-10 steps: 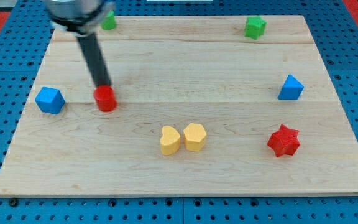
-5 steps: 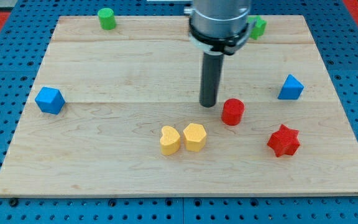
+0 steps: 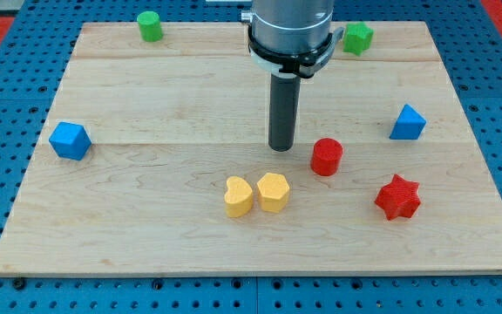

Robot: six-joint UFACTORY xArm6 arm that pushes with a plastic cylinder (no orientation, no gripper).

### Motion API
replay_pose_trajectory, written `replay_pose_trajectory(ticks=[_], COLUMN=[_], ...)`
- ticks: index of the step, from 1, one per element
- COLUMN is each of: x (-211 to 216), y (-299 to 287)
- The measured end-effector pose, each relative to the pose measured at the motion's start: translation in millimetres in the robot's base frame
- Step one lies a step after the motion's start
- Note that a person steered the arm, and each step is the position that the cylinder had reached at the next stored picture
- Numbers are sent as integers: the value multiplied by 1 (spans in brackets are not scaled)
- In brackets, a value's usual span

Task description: Move red circle to the red star

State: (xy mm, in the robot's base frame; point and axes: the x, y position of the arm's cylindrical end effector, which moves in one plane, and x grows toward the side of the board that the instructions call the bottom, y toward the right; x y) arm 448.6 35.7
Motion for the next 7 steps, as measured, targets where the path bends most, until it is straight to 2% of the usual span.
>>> replay_pose_trajectory(ticks=[5,7], x=[3,17], y=[4,74])
